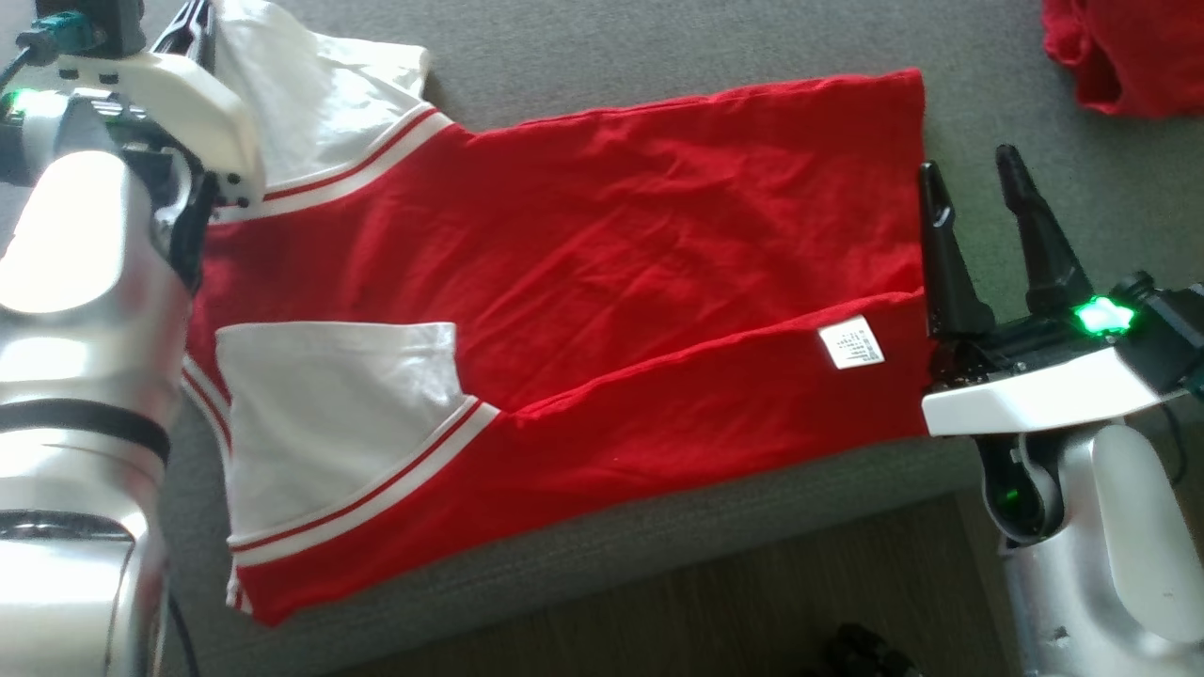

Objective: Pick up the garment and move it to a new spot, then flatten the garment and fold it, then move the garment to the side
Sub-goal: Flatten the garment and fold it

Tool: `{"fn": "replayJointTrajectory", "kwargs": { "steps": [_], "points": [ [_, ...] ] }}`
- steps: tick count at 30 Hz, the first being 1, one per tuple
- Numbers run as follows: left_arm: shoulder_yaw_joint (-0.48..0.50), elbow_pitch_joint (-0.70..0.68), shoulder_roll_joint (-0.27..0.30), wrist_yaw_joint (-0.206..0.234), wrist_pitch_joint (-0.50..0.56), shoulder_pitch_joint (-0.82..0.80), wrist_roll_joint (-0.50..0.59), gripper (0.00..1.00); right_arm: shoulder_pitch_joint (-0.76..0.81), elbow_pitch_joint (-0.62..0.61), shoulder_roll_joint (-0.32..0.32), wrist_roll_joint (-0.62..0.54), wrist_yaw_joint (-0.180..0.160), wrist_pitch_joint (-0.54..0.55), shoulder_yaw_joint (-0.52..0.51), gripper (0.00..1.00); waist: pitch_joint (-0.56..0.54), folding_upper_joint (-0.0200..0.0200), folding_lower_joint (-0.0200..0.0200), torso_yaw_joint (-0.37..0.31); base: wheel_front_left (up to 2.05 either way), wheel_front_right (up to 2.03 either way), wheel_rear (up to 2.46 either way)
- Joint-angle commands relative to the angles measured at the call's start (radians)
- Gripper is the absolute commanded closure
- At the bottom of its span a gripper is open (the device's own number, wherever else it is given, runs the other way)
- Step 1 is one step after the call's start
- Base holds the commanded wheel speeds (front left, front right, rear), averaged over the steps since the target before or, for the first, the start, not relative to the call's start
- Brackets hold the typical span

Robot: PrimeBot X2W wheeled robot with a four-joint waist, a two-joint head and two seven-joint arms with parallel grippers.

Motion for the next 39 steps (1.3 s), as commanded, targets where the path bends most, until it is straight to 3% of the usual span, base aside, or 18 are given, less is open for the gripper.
{"fn": "replayJointTrajectory", "kwargs": {
  "steps": [1, 10, 20, 30, 39],
  "points": [
    [0.023, -0.032, 0.024, -0.003, -0.032, -0.024, -0.009, 1.00, -0.008, -0.028, -0.008, -0.014, 0.000, -0.006, 0.011, 0.00, -0.016, 0.0000, 0.0000, 0.020, 0.00, 0.00, 0.00],
    [0.021, -0.088, -0.024, -0.008, -0.119, 0.038, -0.051, 1.00, -0.008, -0.021, -0.008, -0.066, 0.000, -0.006, -0.012, 0.00, -0.069, 0.0000, 0.0000, 0.099, 0.00, 0.00, 0.00],
    [-0.011, -0.262, -0.076, -0.013, -0.136, 0.174, -0.085, 1.00, -0.019, -0.004, -0.008, -0.089, 0.000, 0.015, -0.046, 0.00, -0.112, 0.0000, 0.0000, 0.184, 0.00, 0.00, 0.00],
    [-0.068, -0.481, -0.135, -0.004, -0.137, 0.322, -0.121, 1.00, -0.139, -0.005, -0.016, -0.157, 0.000, 0.196, -0.094, 0.00, -0.085, 0.0000, 0.0000, 0.269, 0.00, 0.00, 0.00],
    [-0.121, -0.572, -0.149, 0.021, -0.126, 0.411, -0.149, 1.00, -0.139, 0.090, -0.060, -0.174, 0.000, 0.346, -0.164, 0.00, -0.098, 0.0000, 0.0000, 0.301, 0.00, 0.00, 0.00]
  ]
}}
